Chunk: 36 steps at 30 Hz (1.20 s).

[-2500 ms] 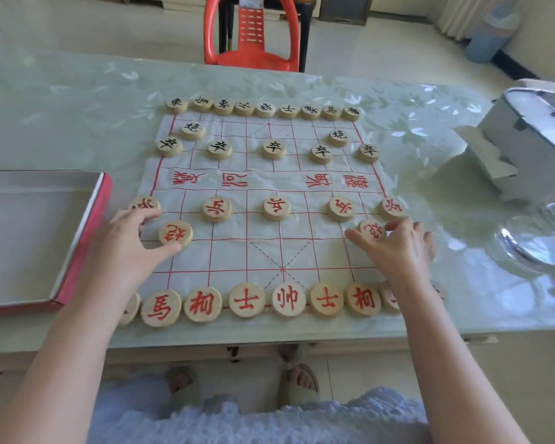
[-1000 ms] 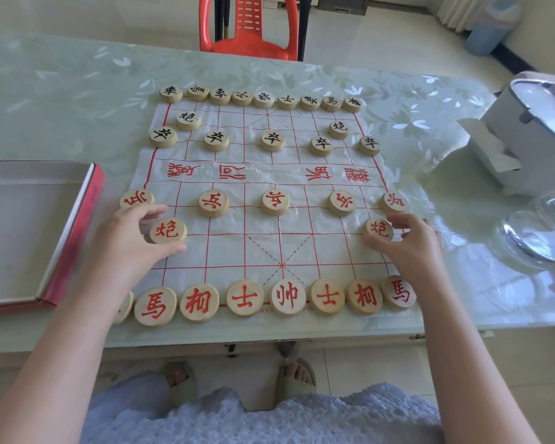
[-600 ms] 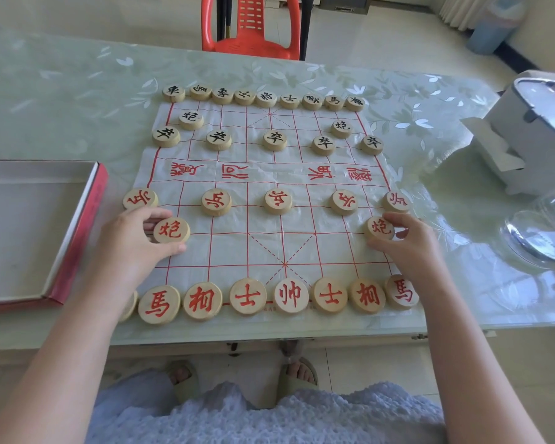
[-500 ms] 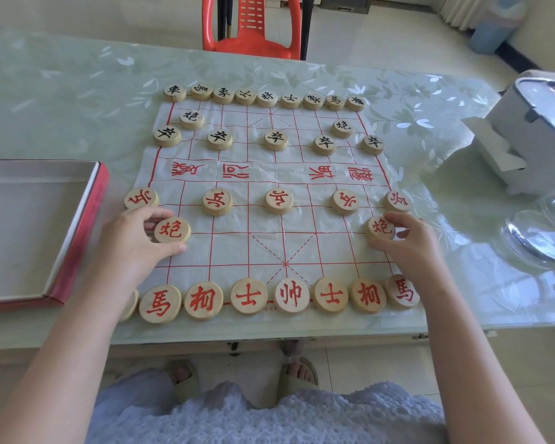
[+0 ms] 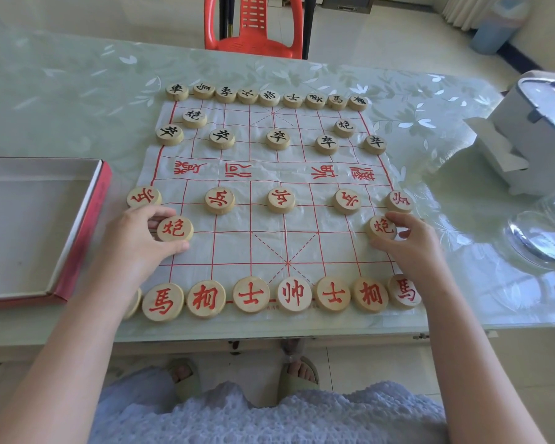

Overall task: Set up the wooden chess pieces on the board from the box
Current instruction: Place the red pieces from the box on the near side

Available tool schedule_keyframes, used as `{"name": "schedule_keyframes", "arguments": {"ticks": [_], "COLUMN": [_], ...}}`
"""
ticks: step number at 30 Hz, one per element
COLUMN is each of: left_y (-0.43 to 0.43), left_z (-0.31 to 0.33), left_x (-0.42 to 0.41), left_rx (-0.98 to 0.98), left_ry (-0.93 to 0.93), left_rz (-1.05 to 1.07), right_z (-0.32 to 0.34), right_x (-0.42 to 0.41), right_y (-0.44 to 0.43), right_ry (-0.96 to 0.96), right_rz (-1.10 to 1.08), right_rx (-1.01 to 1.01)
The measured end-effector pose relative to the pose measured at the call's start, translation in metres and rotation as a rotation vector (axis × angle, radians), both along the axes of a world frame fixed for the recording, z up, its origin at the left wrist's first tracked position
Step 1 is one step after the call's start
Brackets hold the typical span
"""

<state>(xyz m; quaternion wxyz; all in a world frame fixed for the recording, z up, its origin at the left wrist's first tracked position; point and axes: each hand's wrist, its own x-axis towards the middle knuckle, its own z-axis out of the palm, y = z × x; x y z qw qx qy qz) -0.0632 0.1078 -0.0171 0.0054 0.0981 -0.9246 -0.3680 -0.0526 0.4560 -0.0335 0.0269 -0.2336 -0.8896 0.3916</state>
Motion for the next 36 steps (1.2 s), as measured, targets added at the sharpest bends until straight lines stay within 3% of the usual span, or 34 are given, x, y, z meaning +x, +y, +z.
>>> {"name": "schedule_keyframes", "arguments": {"ticks": [24,30,33,36], "left_y": [0.003,-0.007,-0.013,-0.021], "left_z": [-0.001,0.004,0.006,0.007], "left_x": [0.001,0.002,-0.001,-0.012], "left_rx": [-0.031,0.001,0.031,-0.075], "left_ry": [0.009,0.08,0.177,0.196], "left_rz": [0.001,0.015,0.073,0.121], "right_z": [0.004,0.022,0.037,0.043], "right_x": [0.003,0.007,-0.002,-0.017], "right_y": [-0.002,-0.016,-0.045,-0.091], "right_ry": [-0.015,0.108,0.193,0.207], "right_rz": [0.017,-0.012,0.062,0.232], "right_rx": [-0.012,-0.008,-0.008,0.023]}}
